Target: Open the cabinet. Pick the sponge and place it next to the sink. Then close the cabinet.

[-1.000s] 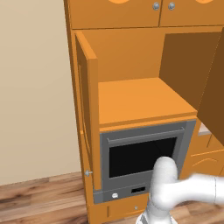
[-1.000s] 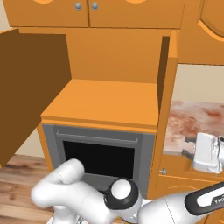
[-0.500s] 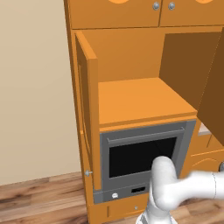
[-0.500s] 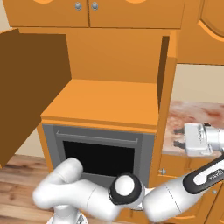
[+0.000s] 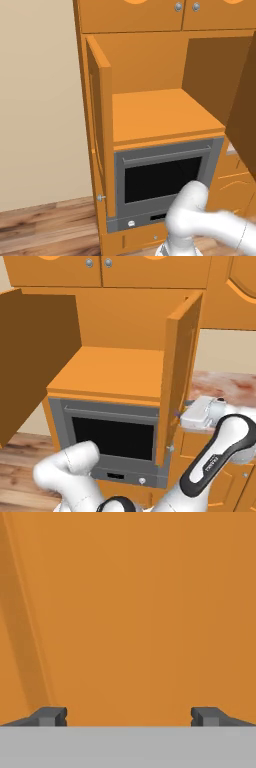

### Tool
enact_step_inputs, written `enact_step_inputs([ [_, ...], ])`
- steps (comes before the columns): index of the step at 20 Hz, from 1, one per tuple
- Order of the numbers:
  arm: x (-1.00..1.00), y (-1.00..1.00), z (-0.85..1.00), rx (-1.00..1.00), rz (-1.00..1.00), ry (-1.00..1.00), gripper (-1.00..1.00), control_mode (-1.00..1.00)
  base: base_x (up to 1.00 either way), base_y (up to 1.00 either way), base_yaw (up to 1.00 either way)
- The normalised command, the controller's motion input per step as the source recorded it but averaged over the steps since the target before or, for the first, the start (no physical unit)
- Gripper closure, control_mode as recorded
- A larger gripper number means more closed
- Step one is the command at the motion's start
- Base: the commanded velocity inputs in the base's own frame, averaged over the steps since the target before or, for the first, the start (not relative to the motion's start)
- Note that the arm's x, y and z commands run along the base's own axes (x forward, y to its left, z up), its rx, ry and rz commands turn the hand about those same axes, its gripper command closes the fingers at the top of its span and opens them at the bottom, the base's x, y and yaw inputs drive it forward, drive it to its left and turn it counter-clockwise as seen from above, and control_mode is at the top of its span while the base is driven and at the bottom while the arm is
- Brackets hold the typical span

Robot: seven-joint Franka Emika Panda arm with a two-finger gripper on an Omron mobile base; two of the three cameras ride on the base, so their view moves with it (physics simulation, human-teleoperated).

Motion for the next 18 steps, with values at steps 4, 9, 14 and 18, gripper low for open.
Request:
enact_step_inputs([
  [4, -0.02, 0.86, 0.00, 0.11, -0.53, 0.00, -1.00, -1.00, 0.00, 0.00, 0.00],
  [9, 0.14, 1.00, 0.23, 0.06, -0.44, 0.00, -1.00, -1.00, 0.00, 0.00, 0.00],
  [14, 0.51, 0.89, 0.39, 0.02, -0.25, 0.00, -1.00, -1.00, 0.00, 0.00, 0.00],
  [18, 0.63, 0.44, 0.30, 0.02, -0.04, 0.00, -1.00, -1.00, 0.00, 0.00, 0.00],
])
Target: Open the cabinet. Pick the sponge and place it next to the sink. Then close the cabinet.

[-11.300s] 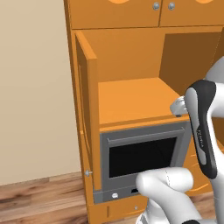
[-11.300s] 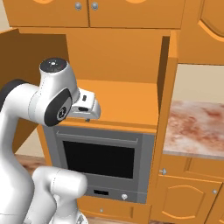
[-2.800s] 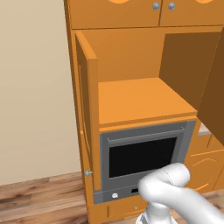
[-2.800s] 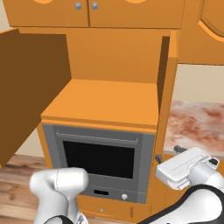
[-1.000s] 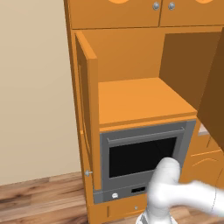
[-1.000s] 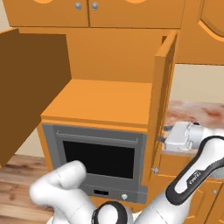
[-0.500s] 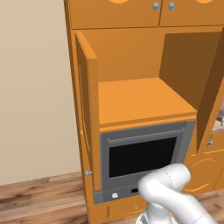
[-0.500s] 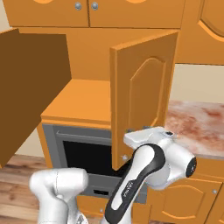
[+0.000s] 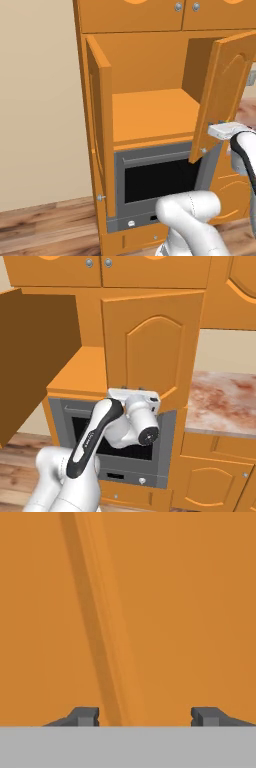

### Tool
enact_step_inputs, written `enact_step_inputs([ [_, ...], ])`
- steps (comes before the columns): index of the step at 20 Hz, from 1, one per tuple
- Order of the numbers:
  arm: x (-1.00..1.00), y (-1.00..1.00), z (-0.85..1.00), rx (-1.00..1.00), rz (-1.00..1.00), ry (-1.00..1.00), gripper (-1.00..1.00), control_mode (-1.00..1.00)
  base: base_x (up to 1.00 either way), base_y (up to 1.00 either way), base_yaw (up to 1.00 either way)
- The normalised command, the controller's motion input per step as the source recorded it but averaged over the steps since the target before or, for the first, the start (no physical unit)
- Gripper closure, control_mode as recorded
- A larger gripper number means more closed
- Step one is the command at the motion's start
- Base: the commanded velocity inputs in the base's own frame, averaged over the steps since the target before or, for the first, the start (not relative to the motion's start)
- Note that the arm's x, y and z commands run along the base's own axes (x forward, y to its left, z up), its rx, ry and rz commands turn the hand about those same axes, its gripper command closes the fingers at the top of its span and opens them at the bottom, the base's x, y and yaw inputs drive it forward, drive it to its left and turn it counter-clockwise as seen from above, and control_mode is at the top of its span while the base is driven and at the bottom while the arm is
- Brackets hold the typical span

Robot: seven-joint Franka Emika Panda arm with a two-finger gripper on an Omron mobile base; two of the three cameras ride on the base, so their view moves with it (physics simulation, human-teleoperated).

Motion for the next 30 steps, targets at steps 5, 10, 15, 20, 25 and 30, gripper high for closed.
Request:
enact_step_inputs([
  [5, 0.48, 0.08, 0.08, 0.01, 0.00, 0.00, -1.00, -1.00, 0.00, 0.00, 0.00],
  [10, 0.34, -0.04, 0.00, 0.00, 0.03, 0.00, -1.00, -1.00, 0.00, 0.00, 0.00],
  [15, 0.68, 0.00, 0.00, 0.00, 0.06, 0.00, -1.00, -1.00, 0.00, 0.00, 0.00],
  [20, 0.70, 0.00, 0.03, 0.00, 0.06, 0.00, -1.00, -1.00, 0.00, 0.00, 0.00],
  [25, 0.51, 0.00, 0.07, 0.00, 0.02, 0.00, -1.00, -1.00, 0.00, 0.00, 0.00],
  [30, 0.30, 0.00, 0.00, 0.00, 0.00, 0.00, -1.00, -1.00, 0.00, 0.00, 0.00],
])
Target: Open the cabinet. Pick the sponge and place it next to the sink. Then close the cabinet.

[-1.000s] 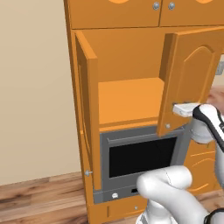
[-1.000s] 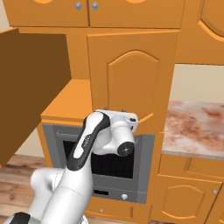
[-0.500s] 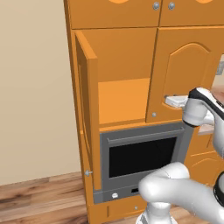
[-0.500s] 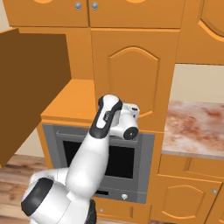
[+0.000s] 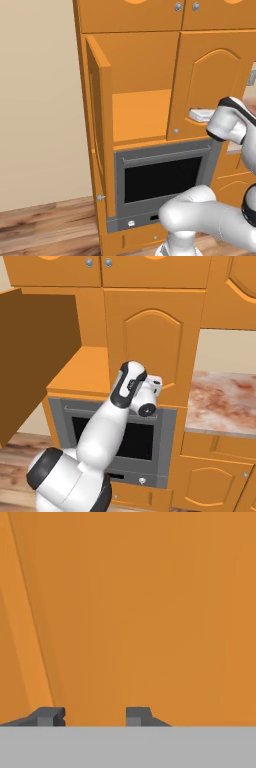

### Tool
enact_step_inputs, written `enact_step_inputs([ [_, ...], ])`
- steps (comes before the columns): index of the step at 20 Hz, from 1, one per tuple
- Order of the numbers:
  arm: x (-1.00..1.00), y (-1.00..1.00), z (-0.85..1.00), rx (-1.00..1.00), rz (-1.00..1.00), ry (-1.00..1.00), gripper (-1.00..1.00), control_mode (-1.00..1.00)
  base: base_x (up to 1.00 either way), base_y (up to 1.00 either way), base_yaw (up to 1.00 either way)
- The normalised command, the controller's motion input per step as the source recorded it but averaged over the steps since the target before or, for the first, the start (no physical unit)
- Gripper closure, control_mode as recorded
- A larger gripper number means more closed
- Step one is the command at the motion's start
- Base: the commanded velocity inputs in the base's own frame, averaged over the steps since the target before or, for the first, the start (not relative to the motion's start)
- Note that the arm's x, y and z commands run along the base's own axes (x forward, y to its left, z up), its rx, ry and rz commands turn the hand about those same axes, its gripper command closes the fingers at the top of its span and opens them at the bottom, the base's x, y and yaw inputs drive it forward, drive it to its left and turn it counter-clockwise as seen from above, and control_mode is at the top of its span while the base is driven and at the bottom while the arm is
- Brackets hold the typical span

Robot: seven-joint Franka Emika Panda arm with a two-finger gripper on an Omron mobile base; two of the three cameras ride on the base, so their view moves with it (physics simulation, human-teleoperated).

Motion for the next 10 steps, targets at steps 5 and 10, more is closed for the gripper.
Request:
enact_step_inputs([
  [5, 0.34, 0.00, 0.02, 0.00, 0.00, 0.00, -1.00, -1.00, 0.00, 0.00, 0.00],
  [10, -0.29, 0.00, 0.35, 0.00, 0.00, 0.00, -1.00, -1.00, 0.00, 0.00, 0.00],
])
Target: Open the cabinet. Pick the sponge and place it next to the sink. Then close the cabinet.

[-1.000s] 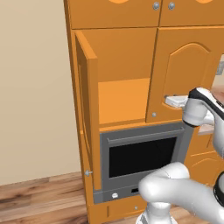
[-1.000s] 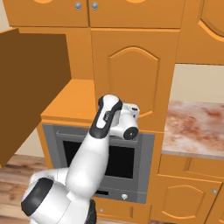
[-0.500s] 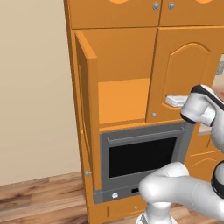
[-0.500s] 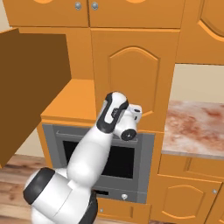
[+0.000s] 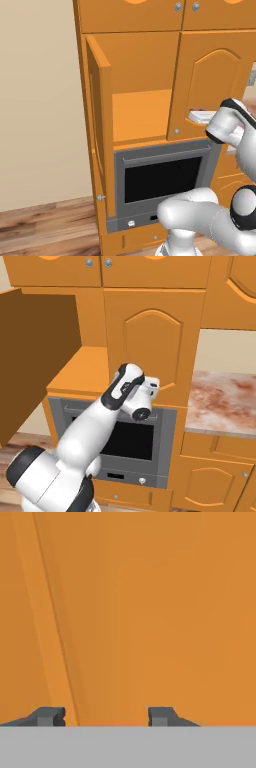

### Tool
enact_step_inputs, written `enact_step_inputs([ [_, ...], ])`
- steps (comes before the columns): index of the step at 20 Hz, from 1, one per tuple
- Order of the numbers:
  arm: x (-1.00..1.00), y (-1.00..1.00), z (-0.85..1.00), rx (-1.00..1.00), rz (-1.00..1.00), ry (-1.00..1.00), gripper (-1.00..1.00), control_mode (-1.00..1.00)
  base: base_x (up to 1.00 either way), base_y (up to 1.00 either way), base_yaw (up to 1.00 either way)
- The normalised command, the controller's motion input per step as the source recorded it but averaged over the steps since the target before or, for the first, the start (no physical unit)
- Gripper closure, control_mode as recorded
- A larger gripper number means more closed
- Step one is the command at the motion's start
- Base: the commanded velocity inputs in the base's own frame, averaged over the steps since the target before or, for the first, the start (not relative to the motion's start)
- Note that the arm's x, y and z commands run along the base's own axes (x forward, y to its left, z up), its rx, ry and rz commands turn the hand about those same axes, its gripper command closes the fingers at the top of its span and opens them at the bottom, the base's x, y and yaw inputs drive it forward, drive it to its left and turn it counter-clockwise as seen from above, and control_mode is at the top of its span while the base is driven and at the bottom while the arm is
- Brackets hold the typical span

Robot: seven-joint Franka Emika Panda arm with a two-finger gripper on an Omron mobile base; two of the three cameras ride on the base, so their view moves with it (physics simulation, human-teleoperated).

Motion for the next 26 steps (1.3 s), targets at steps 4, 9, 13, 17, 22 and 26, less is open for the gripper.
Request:
enact_step_inputs([
  [4, -0.84, 0.00, 0.64, 0.00, 0.00, 0.00, -1.00, -1.00, 0.00, 0.00, 0.00],
  [9, -0.79, 0.00, 0.73, 0.00, 0.00, 0.00, -1.00, -1.00, 0.00, 0.00, 0.00],
  [13, -0.47, 0.00, 0.77, -0.03, 0.00, 0.21, -1.00, -1.00, 0.00, 0.00, 0.00],
  [17, -0.19, 0.00, 0.59, -0.15, 0.00, 0.48, -1.00, -1.00, 0.00, 0.00, 0.00],
  [22, -0.35, 0.00, 0.19, -0.12, 0.01, 0.50, -1.00, -1.00, 0.00, 0.00, 0.00],
  [26, -0.67, 0.00, -0.06, 0.00, 0.04, 0.18, -1.00, -1.00, 0.00, 0.00, 0.00],
])
